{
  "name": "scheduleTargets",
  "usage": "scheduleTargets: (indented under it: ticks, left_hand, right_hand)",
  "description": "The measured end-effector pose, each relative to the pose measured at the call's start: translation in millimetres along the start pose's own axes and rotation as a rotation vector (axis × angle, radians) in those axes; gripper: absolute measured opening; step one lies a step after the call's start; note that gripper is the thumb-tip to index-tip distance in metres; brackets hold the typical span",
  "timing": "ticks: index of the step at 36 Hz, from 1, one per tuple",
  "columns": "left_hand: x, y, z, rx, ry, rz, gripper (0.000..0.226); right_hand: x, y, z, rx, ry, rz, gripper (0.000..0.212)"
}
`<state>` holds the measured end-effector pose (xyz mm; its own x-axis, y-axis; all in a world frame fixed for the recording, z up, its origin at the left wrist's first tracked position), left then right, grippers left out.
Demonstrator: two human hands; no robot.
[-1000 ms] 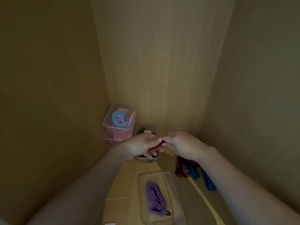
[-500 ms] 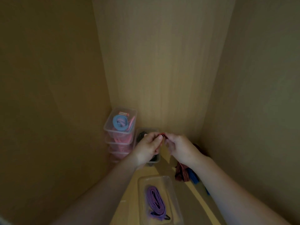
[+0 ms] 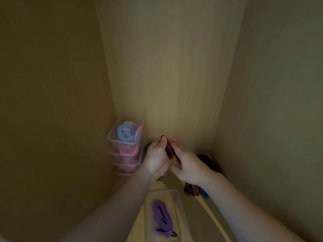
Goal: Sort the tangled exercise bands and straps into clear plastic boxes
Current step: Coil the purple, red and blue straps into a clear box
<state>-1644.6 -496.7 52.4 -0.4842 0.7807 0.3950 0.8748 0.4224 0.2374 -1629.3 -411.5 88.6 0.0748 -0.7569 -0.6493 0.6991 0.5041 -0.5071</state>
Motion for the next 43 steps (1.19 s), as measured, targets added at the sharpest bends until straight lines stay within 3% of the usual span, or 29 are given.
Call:
scheduleTargets:
  ticks: [7,12,17,21,24,31,36,40,43]
  left_hand:
    - [1,2,2,-0.040,0.086,0.114,0.045]
    - [-4,0,-1,-0.033,0.043,0.172,0.018]
    - [-25,-7,-1,0.062,-0.408,0.121,0.011]
    - [-16,5,6,0.264,-0.870,0.391,0.026]
    - [-17,11,29,0.204,-1.031,0.547,0.022]
    - [-17,17,24,0.205,-0.739,0.374,0.018]
    - [-19,23,25,0.226,-0.576,0.234,0.022]
    - [-19,25,17,0.238,-0.440,0.144,0.032]
    - [-22,18,19,0.212,-0.381,0.053,0.023]
  right_hand:
    - [-3,3,-1,-0.069,0.044,-0.023,0.051]
    - [-7,11,-13,-0.091,0.179,-0.037,0.047]
    - [-4,19,-21,-0.079,0.266,0.055,0.040]
    - [11,28,-18,-0.137,0.293,0.194,0.037]
    - [15,29,-14,-0.159,0.285,0.229,0.034]
    - [-8,24,-21,0.006,0.193,-0.071,0.021]
    - [2,30,-22,0.180,0.114,-0.078,0.026]
    - [12,39,-31,0.351,0.051,-0.012,0.017]
    - [16,40,-28,0.309,0.097,-0.007,0.017]
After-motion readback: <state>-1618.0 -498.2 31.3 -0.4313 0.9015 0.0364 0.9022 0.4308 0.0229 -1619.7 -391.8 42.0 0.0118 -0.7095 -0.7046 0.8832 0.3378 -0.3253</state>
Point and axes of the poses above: each hand's wrist, its own y-axis away from the middle knuckle, its own x-axis out of the palm, z = x × y, the point moved 9 cm from there along -y, towards the middle knuckle, and after that the axes turned 13 degrees about -z, right-handed, at the moved point
